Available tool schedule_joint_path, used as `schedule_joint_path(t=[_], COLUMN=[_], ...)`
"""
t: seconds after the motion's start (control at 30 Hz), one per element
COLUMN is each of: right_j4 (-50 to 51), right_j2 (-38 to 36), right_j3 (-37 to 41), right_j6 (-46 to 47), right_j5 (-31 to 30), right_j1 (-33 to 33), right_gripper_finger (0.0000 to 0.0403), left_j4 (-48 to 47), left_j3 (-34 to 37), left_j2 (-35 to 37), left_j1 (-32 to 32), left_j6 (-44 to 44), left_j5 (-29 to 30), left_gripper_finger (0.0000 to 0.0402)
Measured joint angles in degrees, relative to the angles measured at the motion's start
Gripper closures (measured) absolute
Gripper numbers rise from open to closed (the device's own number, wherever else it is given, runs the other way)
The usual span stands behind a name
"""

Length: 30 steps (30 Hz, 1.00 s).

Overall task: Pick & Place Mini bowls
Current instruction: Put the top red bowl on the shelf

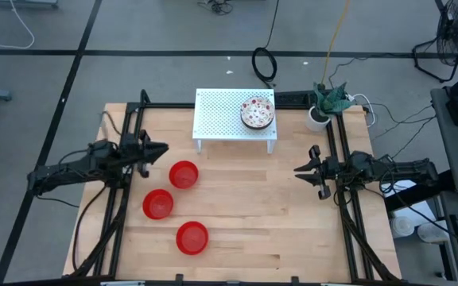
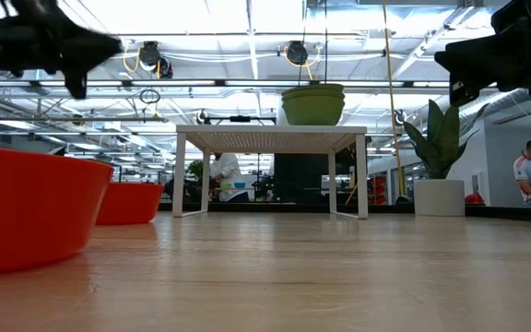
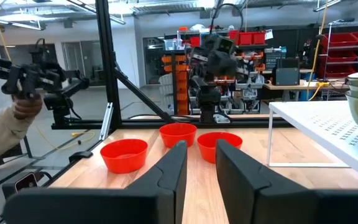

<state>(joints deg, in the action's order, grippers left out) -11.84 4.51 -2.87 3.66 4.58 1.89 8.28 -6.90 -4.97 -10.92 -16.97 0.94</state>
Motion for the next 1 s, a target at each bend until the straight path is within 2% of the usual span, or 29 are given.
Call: schedule_joint_path(t=[0.13,0.27,0.4,0.53,0.63,0.8,1.0], right_j4=[0.0,0.0,0.0,0.0,0.0,0.0,0.0], right_j2=[0.0,0.0,0.0,0.0,0.0,0.0,0.0], right_j3=[0.0,0.0,0.0,0.0,0.0,0.0,0.0], right_j6=[0.0,0.0,0.0,0.0,0.0,0.0,0.0], right_j5=[0.0,0.0,0.0,0.0,0.0,0.0,0.0], right_j1=[0.0,0.0,0.0,0.0,0.0,0.0,0.0], right_gripper_finger=[0.033,0.033,0.033,0.033,0.033,0.033,0.033], left_j4=[-8.7,-15.5,-29.3,-48.1,-58.5,-62.3,-62.0], left_j3=[-6.0,-14.9,-25.1,-34.7,-39.1,-40.1,-40.1], left_j2=[-9.9,-23.5,-38.3,-50.8,-57.8,-65.2,-70.7], left_j1=[0.0,0.0,0.6,-0.2,-1.3,-1.6,-0.9], left_j6=[-8.9,-15.5,-23.5,-32.1,-36.8,-39.5,-40.0], left_j5=[6.2,3.5,2.7,4.7,1.6,-5.1,-5.5], left_gripper_finger=[0.0336,0.0321,0.027,0.0207,0.0174,0.0154,0.0153])
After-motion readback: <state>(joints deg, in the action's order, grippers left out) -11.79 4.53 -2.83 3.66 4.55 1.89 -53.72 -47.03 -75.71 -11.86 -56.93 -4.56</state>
